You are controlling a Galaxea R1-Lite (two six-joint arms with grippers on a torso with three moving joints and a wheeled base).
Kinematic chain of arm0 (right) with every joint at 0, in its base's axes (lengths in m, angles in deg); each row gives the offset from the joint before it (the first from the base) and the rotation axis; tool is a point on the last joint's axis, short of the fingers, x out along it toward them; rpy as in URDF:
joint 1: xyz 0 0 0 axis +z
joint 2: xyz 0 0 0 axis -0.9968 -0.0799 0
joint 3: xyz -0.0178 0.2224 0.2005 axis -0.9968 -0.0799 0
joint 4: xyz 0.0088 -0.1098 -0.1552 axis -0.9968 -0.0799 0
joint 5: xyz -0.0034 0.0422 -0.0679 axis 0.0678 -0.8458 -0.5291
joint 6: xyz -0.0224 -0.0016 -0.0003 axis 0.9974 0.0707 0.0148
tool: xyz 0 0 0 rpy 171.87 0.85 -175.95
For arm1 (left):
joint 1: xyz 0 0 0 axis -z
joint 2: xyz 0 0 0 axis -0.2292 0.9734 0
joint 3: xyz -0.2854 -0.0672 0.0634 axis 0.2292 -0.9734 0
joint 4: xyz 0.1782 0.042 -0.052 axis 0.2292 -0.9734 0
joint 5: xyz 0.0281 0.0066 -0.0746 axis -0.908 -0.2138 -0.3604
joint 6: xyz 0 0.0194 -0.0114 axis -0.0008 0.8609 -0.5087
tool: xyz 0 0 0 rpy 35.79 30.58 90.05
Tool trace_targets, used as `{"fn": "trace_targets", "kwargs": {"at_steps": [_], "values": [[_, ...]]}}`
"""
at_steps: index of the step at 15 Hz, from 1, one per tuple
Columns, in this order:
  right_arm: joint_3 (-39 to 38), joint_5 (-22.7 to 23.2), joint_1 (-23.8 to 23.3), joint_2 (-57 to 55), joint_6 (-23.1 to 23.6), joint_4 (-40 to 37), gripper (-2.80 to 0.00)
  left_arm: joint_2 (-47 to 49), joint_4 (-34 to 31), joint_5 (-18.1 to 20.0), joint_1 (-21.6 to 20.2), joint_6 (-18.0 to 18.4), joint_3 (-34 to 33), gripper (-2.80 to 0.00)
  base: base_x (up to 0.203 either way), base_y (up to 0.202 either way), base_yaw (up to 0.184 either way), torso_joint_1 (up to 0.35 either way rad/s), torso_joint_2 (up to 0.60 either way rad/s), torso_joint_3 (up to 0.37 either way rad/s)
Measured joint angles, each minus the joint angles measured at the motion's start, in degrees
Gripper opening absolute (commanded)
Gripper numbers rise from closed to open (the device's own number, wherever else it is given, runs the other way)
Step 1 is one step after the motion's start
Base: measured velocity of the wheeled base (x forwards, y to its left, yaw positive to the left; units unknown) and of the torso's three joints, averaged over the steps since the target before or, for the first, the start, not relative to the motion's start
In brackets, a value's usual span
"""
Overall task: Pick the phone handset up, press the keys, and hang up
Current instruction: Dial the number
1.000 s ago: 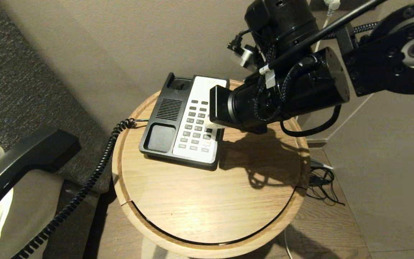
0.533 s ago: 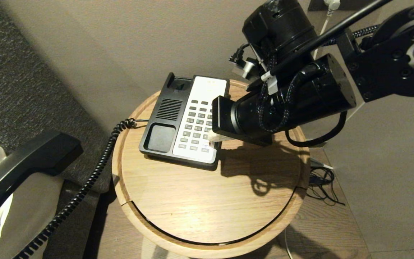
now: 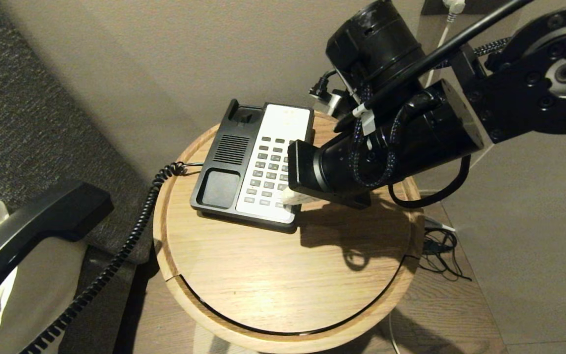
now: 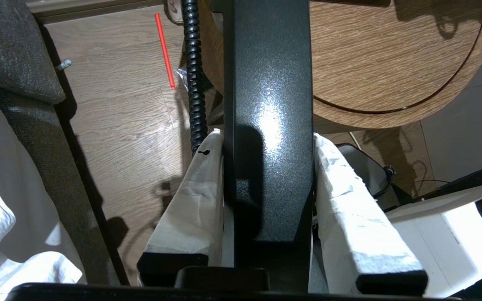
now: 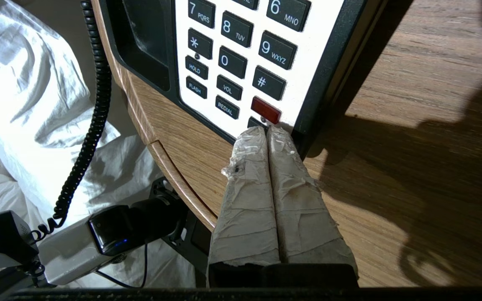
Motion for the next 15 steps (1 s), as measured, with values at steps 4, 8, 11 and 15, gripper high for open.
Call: {"fn": "trace_targets", "kwargs": {"at_steps": [4,8,11,15], "values": [[0.1,0.9,0.0,-0.6,0.0,0.1,-2.8,0.0,0.0,0.1,0.0,0.0,-0.1,-2.8,0.0,0.0,0.0,0.0,0.0,0.0],[0.1,1.1,0.1,-0.9,0.1,0.5,-2.8,0.0,0.0,0.1,0.0,0.0,-0.4,-2.8,0.0,0.0,0.0,0.0,0.0,0.0],[0.1,1.0,0.0,-1.2,0.3,0.4,-2.8,0.0,0.0,0.1,0.0,0.0,-0.5,-2.8,0.0,0.0,0.0,0.0,0.0,0.0],[-0.5,0.8,0.0,-1.3,0.6,-0.1,-2.8,0.0,0.0,0.1,0.0,0.0,-0.7,-2.8,0.0,0.0,0.0,0.0,0.0,0.0]]}}
